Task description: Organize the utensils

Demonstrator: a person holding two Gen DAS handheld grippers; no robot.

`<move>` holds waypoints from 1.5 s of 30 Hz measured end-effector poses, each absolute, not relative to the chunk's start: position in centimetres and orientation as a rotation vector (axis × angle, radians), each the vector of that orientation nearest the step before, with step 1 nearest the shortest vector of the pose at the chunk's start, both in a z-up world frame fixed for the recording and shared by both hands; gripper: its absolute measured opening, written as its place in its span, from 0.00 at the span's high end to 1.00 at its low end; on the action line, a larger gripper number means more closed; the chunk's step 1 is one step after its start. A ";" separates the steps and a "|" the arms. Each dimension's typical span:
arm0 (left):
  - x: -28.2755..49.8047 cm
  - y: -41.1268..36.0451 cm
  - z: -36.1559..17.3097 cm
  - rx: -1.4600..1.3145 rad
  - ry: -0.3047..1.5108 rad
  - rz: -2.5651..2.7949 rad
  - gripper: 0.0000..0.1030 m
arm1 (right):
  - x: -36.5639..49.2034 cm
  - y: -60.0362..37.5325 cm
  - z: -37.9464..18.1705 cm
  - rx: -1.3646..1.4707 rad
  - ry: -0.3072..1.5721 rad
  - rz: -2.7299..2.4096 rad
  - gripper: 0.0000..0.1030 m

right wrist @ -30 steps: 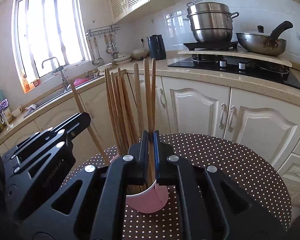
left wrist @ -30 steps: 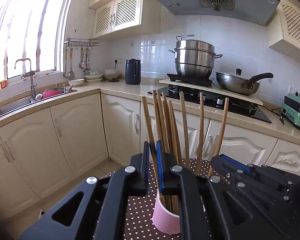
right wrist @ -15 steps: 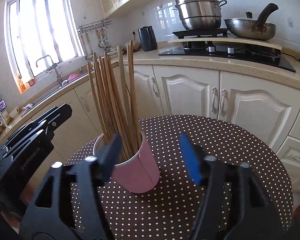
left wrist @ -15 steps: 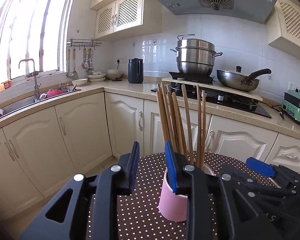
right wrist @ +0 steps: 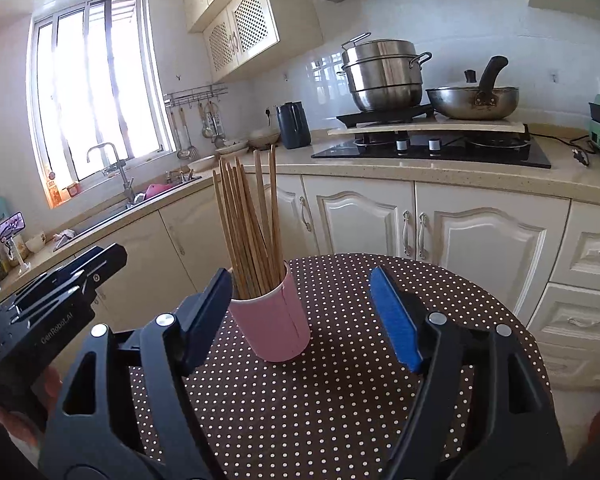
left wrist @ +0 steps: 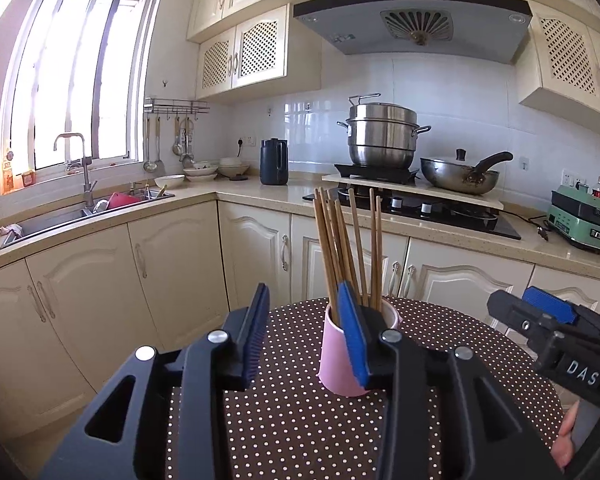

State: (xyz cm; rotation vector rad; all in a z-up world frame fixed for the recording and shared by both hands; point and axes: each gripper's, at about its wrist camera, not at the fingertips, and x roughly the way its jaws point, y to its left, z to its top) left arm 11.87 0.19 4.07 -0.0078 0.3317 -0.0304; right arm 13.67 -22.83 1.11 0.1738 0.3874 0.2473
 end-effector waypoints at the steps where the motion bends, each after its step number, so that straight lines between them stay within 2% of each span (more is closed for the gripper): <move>1: 11.2 0.3 4.2 -0.009 0.329 -0.038 0.63 | 12.9 -22.9 1.5 0.169 0.376 0.250 0.29; 8: 7.0 0.6 5.0 -0.001 0.300 -0.011 0.57 | 8.9 -22.5 3.1 0.112 0.309 0.239 0.21; 20: 1.9 0.9 6.4 0.018 0.253 -0.010 0.50 | 3.6 -22.0 4.1 0.046 0.232 0.233 0.13; 28: 0.3 0.1 6.6 0.035 0.241 -0.045 0.45 | 2.7 -22.2 3.8 0.057 0.242 0.245 0.13; 45: 0.4 -0.4 6.3 0.031 0.246 -0.059 0.44 | 2.5 -22.2 3.4 0.064 0.260 0.262 0.13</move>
